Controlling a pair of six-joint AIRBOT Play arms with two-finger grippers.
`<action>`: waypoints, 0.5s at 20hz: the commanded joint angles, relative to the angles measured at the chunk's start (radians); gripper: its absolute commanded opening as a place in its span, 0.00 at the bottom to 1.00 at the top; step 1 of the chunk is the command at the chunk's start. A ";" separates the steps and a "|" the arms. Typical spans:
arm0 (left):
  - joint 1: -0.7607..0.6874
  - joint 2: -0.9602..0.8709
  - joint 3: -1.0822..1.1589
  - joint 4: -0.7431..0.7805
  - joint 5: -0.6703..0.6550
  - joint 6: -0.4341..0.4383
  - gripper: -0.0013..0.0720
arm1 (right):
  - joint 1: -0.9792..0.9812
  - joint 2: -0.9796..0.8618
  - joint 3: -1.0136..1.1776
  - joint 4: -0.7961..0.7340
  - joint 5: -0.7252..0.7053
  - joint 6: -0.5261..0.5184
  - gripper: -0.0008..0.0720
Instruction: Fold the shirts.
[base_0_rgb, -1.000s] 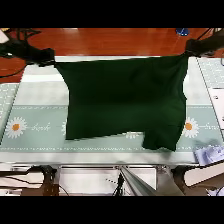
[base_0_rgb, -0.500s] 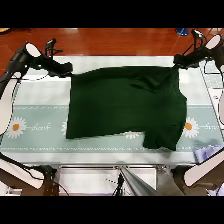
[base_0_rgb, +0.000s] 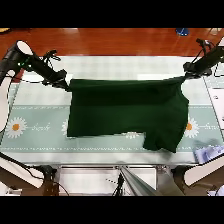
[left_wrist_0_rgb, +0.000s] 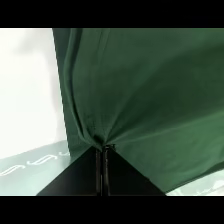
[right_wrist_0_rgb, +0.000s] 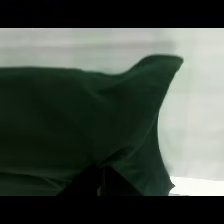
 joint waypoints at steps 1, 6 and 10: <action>-0.030 -0.013 0.003 -0.001 0.003 -0.003 0.04 | 0.013 -0.003 -0.006 0.002 0.080 0.008 0.05; -0.023 -0.015 0.022 0.000 -0.083 -0.009 0.53 | 0.003 -0.008 -0.003 -0.013 0.216 -0.042 0.49; 0.050 0.051 0.047 0.000 -0.203 -0.001 0.57 | -0.063 0.107 -0.004 -0.087 0.300 -0.004 0.34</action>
